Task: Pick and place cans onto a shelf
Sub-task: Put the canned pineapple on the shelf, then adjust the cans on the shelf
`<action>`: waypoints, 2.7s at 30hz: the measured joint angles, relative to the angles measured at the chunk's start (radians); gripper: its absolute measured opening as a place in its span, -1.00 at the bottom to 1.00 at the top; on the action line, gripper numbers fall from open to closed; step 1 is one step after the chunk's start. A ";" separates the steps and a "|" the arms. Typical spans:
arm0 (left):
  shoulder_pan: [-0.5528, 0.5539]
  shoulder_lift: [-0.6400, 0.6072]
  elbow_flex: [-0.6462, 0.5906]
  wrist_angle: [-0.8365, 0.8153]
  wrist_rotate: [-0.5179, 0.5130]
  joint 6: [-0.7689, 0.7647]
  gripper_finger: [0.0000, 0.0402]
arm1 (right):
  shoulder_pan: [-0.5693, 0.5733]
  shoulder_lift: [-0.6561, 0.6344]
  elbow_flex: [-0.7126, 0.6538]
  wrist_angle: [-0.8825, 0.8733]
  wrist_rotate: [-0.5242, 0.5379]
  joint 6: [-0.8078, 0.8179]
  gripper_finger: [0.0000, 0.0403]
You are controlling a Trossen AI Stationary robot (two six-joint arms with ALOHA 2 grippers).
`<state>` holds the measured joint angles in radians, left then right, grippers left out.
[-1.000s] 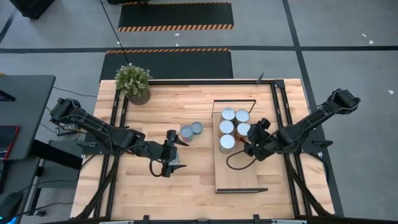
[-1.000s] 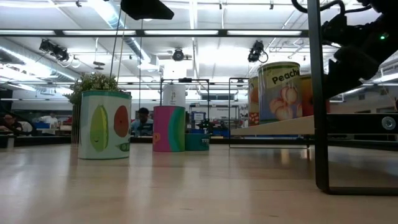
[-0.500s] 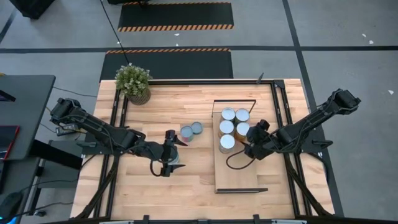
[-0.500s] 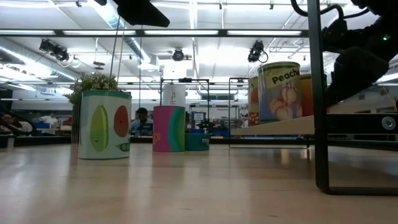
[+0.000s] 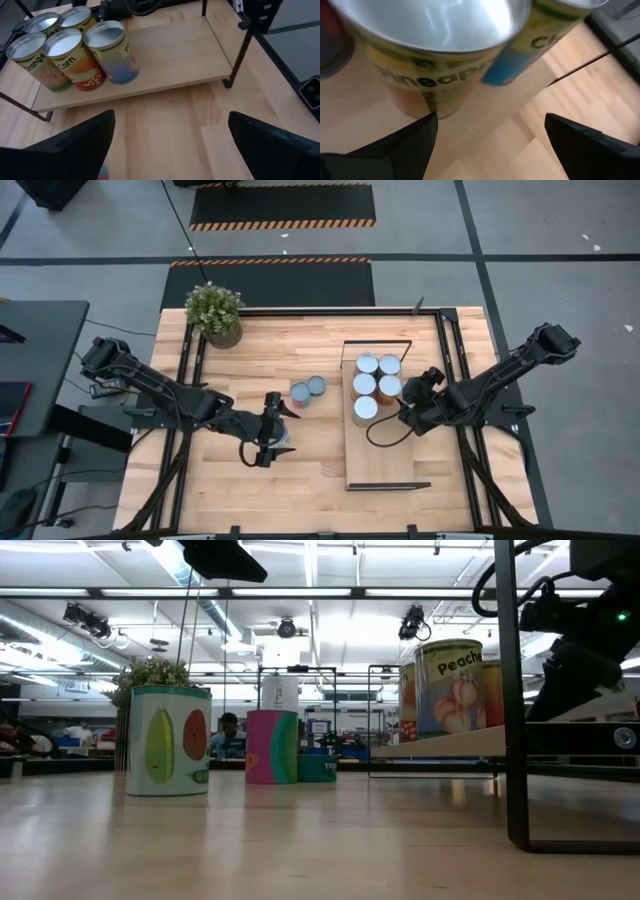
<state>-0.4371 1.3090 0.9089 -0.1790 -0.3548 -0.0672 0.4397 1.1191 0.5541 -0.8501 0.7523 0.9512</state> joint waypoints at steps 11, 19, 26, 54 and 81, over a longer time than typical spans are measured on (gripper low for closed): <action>-0.005 0.000 0.000 -0.084 0.000 -0.067 0.97 | -0.011 0.000 0.046 -0.104 -0.023 0.051 0.86; -0.012 0.000 0.000 -0.180 0.012 -0.144 0.97 | 0.022 0.000 0.245 -0.172 0.042 0.041 0.86; -0.036 0.000 0.000 -0.232 0.041 -0.233 0.97 | 0.054 0.000 0.342 -0.154 0.102 -0.018 0.86; -0.082 0.000 0.000 -0.314 -0.147 -0.370 0.97 | -0.116 0.195 0.455 0.341 -0.016 -0.438 0.86; -0.084 0.001 0.000 -0.337 -0.130 -0.368 0.97 | -0.332 0.618 0.849 -0.079 -0.076 -0.523 0.86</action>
<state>-0.5213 1.3098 0.9092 -0.5156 -0.4850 -0.4347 0.1081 1.7370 1.4033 -0.9295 0.6760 0.4281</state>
